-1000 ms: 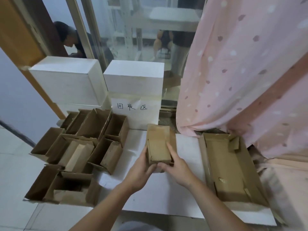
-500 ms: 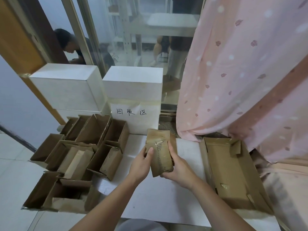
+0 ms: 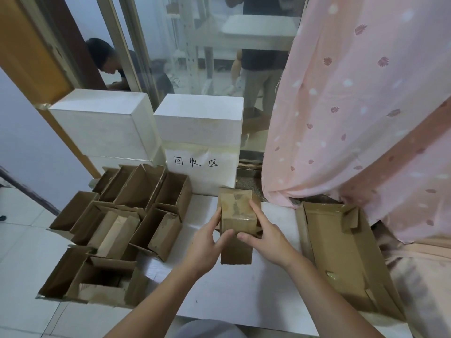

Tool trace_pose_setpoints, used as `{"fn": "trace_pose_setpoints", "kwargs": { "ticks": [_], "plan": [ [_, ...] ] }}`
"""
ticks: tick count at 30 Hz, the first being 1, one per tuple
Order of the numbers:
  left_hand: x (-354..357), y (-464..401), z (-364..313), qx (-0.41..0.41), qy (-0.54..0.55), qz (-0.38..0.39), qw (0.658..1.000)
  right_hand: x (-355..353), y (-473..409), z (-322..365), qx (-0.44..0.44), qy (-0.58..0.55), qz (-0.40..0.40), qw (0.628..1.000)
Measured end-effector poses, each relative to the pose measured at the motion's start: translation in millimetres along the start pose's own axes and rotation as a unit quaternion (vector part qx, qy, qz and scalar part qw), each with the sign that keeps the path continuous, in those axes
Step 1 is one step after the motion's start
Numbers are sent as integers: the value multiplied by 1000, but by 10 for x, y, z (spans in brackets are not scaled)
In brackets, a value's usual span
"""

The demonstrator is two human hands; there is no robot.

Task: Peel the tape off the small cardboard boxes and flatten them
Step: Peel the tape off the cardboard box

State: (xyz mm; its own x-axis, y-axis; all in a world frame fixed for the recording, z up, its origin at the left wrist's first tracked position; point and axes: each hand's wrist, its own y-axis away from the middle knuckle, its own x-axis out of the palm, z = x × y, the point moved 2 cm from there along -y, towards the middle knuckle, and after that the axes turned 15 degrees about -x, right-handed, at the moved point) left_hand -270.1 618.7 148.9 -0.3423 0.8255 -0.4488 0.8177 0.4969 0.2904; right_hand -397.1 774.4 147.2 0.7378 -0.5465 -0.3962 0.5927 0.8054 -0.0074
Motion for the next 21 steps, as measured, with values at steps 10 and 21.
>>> {"fn": "trace_pose_setpoints", "kwargs": {
  "ticks": [10,21],
  "plan": [
    [-26,-31,-76,-42,34,-35,998,35,-58,15,-12,-3,-36,999],
    [-13,41,-44,-75,44,-36,996,21,-69,-17,-36,43,-54,997]
  ]
}}
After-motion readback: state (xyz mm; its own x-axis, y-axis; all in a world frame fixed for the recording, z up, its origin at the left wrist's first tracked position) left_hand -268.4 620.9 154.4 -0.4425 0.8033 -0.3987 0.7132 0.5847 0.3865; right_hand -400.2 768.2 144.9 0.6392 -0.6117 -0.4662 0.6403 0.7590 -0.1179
